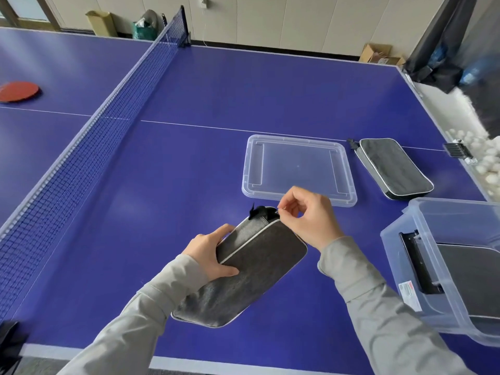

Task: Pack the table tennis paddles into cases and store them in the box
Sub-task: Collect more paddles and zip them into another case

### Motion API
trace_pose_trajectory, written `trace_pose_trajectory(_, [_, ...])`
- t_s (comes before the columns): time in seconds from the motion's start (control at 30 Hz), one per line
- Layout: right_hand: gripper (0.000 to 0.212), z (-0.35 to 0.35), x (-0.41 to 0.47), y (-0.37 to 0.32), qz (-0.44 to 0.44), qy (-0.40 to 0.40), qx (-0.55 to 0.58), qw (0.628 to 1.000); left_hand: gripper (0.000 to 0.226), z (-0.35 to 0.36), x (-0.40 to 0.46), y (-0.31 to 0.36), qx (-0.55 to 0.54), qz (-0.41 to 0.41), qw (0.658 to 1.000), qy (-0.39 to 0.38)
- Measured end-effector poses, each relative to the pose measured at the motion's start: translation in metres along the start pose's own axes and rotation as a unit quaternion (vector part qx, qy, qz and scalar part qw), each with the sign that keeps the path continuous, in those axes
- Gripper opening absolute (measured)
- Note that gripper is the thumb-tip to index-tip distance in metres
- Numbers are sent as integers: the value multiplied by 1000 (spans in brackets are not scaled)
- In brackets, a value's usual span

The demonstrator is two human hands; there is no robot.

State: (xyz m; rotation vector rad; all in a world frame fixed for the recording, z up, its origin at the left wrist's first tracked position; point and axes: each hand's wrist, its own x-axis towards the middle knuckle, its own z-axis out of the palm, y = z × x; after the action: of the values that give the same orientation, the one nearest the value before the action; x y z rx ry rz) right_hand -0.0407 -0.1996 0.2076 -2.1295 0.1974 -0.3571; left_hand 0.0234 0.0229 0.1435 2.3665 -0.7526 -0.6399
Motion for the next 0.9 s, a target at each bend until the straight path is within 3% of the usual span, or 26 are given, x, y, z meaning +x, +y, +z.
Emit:
trace_pose_trajectory(0.17, [16, 11, -1, -5, -44, -2, -28, 999, 71, 4, 2, -1, -1, -9, 1000, 11])
trace_pose_trajectory(0.3, [4, 18, -1, 3, -30, 27, -40, 998, 67, 8, -3, -8, -87, -34, 995, 43])
trace_pose_trajectory(0.37, [16, 24, -6, 10, -6, 40, -33, 999, 65, 9, -6, -11, -175, -65, 980, 62])
trace_pose_trajectory(0.43, [30, 28, -16, 18, 51, 63, 5, 997, 62, 9, -9, -15, -321, -94, 938, 96])
trace_pose_trajectory(0.53, [44, 35, -39, 30, 181, 106, 88, 974, 55, 11, -11, -19, -508, -121, 835, 172])
trace_pose_trajectory(0.63, [53, 50, -65, 34, 315, 127, 228, 912, 48, 18, -8, -19, -624, -145, 735, 223])
trace_pose_trajectory(0.73, [63, 74, -81, 27, 367, 118, 415, 824, 35, 26, -1, -16, -704, -168, 644, 248])
trace_pose_trajectory(0.8, [62, 85, -80, 19, 374, 110, 483, 784, 37, 30, 2, -12, -728, -171, 617, 243])
trace_pose_trajectory(0.9, [48, 91, -72, 12, 376, 147, 481, 778, 46, 33, 2, -8, -742, -157, 608, 235])
